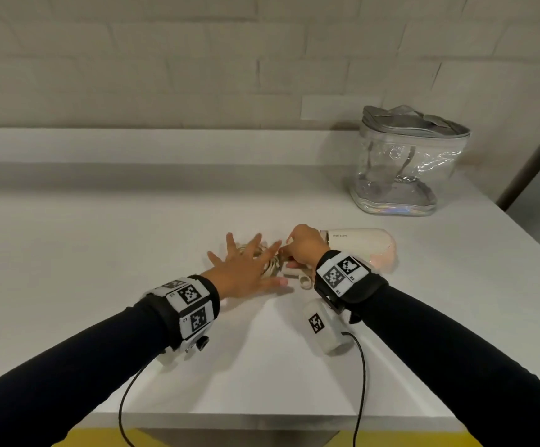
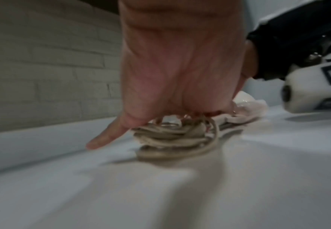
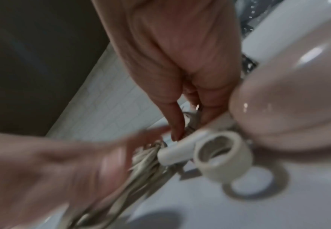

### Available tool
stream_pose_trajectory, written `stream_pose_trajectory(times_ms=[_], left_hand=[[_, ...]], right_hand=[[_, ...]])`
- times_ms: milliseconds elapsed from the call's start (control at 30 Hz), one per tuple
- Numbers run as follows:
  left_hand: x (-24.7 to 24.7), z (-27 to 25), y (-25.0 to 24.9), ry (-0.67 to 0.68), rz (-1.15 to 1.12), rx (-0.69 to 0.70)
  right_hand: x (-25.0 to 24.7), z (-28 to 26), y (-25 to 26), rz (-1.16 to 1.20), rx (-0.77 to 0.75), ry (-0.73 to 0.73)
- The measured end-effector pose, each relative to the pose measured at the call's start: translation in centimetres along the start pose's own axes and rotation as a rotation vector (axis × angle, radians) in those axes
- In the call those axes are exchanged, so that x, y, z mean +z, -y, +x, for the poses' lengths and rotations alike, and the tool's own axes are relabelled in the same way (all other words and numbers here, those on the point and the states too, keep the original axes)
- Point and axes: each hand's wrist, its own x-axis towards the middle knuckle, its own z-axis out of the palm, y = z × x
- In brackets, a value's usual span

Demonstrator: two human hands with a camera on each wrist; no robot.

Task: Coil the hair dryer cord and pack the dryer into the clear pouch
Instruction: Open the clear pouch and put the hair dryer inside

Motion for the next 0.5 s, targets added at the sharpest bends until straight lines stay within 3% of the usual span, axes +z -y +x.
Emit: stream_pose_trajectory(times_ms=[100,233,300,367,500], left_hand=[[0.5,0.6,0.7,0.068,-0.003,0.018],[0.6,1.0,1.3,0.074,0.035,0.04],[0.4,1.2,1.2,0.082,0.048,0.025],[0.1,1.4,1.2,0.075,0.057,0.033],[0.0,1.6,1.3,0.057,0.088,0.07]], right_hand=[[-1.8,-1.2,0.7,-0.282,-0.108,0.005],[-7.2,-3.1,-1.4,-0.449,-0.355,-0.136],[-9.0,-3.6,-4.1,-0.678,-0.254,-0.059],[-9.3,-3.8,-7.1,-0.764,-0.145,0.048],[-9.3,-3.6,-9.0,-0.687,-0.215,0.047]])
